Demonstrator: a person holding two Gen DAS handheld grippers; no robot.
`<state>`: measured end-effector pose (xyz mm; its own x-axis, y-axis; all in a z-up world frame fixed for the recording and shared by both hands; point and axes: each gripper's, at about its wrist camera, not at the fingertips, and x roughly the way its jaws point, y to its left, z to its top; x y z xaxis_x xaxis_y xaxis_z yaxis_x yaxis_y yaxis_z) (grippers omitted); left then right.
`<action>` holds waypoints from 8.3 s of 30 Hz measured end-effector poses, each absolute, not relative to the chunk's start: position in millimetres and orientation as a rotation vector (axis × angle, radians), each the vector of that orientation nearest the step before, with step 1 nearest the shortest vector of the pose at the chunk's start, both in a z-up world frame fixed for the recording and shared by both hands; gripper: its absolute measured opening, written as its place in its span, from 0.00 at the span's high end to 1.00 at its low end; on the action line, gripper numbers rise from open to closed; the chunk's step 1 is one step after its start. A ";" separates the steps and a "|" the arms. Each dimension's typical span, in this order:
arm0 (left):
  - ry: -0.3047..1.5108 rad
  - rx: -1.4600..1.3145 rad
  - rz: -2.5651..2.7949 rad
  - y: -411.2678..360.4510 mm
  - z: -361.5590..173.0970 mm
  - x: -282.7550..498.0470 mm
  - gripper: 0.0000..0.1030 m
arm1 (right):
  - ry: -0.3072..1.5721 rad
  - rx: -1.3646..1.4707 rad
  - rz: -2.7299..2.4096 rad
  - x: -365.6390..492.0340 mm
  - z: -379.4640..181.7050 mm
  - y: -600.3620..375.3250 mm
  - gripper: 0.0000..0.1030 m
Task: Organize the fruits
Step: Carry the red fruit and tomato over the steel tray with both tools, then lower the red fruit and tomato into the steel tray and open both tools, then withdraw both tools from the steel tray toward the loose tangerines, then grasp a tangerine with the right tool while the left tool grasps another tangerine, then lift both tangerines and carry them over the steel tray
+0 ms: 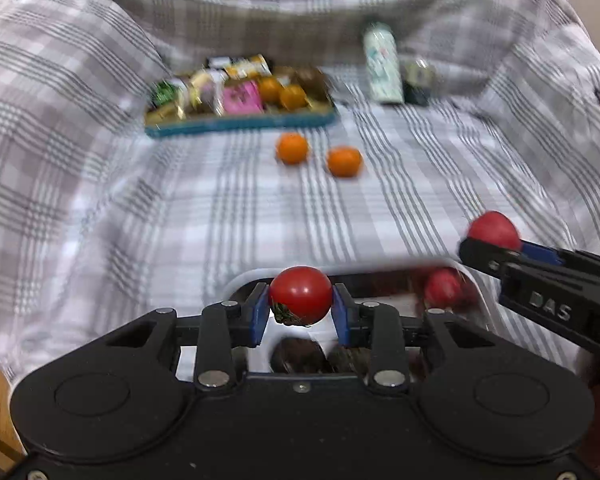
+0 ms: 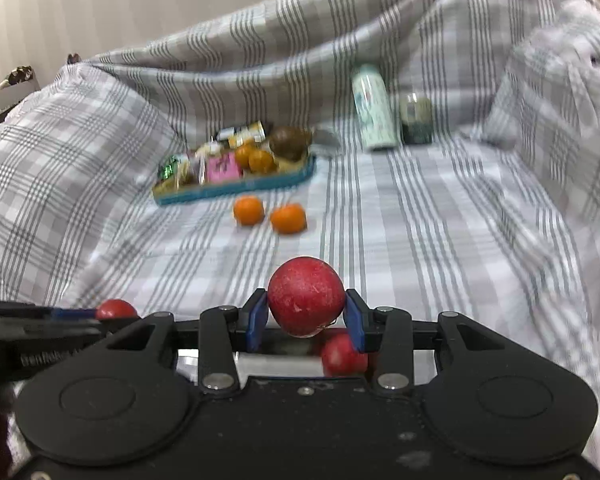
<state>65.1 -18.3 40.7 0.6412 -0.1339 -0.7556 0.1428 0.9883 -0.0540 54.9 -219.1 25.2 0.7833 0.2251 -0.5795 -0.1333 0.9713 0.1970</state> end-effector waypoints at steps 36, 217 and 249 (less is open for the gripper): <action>0.937 0.038 -0.184 -30.3 11.4 41.7 0.59 | 0.749 0.126 0.229 51.0 -5.0 -206.5 0.57; 0.712 0.111 -0.186 -37.9 -27.8 275.4 0.52 | 0.688 0.067 0.085 255.4 -21.0 -198.4 0.59; 0.569 0.090 -0.001 2.2 70.5 185.8 0.52 | 0.412 0.095 0.159 174.1 62.6 -208.5 0.59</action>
